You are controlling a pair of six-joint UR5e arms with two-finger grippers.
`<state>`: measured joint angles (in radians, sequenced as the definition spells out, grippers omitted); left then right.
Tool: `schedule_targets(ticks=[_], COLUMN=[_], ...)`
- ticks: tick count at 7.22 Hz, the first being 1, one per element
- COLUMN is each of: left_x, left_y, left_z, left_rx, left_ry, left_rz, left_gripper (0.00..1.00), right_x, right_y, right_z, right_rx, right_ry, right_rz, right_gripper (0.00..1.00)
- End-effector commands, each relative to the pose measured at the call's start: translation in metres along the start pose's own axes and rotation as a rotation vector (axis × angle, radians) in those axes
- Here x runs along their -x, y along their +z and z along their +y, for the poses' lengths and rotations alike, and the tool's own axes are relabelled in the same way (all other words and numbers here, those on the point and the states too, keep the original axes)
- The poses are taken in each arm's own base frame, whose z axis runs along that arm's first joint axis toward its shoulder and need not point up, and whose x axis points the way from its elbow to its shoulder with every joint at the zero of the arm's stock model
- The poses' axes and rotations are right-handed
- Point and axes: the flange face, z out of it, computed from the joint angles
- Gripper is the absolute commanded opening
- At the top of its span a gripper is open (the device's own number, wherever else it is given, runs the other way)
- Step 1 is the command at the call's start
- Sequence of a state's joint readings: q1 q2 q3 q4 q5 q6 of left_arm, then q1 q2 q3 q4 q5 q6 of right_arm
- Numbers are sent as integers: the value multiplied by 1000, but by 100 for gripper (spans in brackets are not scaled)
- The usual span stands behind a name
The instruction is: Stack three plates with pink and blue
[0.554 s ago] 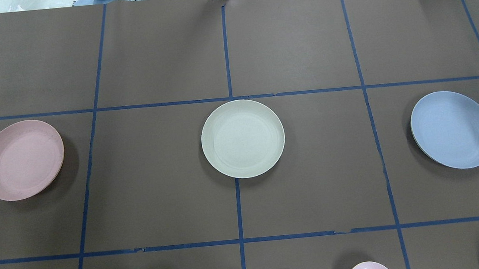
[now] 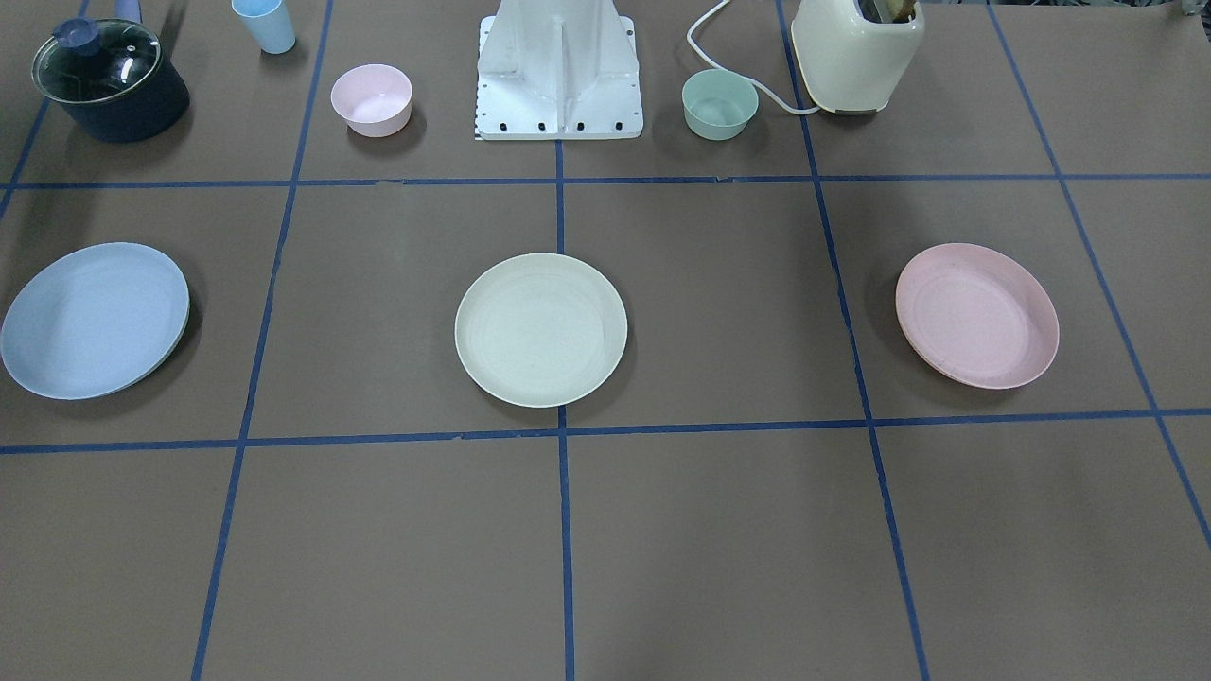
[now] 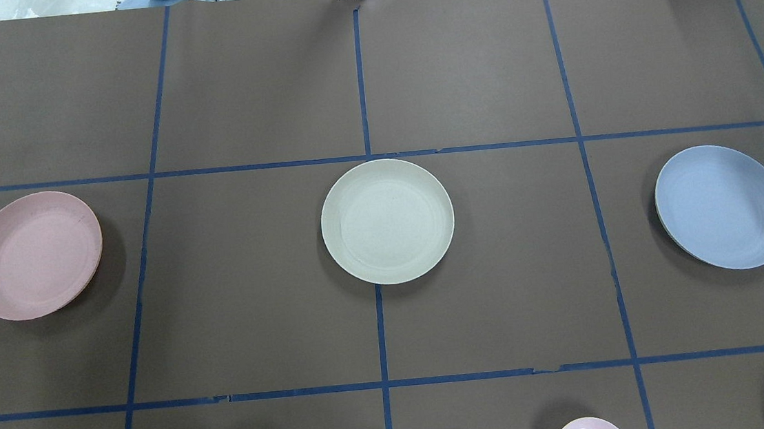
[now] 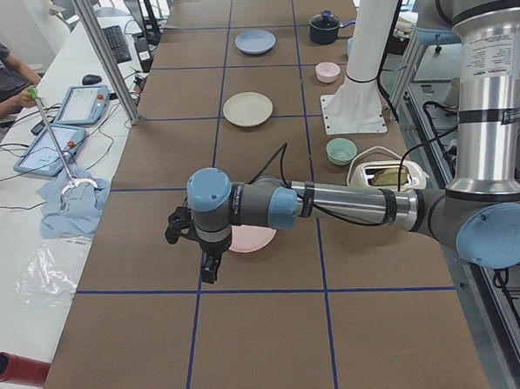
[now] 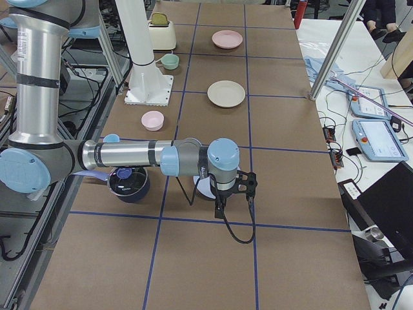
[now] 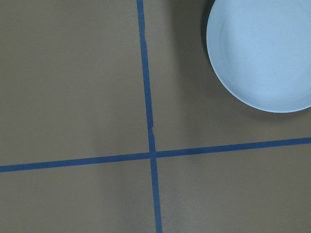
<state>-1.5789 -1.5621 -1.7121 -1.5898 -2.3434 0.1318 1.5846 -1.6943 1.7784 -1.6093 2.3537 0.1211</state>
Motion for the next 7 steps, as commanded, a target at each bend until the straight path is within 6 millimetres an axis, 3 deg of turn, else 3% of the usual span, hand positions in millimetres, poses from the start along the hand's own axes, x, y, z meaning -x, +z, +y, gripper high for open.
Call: schedule_targets(ticks=[1,3,4,5,6,7], left_x=[-14,-10,-15,-20,-56,-72], left_y=[-11,6,10,38,72,95], left_z=[-14,-27,-31,-32,-32,-6], left_rx=[-69,-155,-191,-148,-129,-158], left_ry=[71,109,137,59,-9,-68], left_rz=[2,9,11,42,79,124], left_gripper=[99,99,99,99,99,99], right_x=[0,17,13,15,17,17], right_y=[0,-7,3,20,22,30], right_z=[-2,-17,-20,-20,-21,-22], right_rx=[-1,-17,6,44,10,-16], right_ry=[-4,-35,-22,-30,-69,-110], right_rz=[3,-1,-15,-47,-51,-52], right_gripper=[100,100,100,100,100,100])
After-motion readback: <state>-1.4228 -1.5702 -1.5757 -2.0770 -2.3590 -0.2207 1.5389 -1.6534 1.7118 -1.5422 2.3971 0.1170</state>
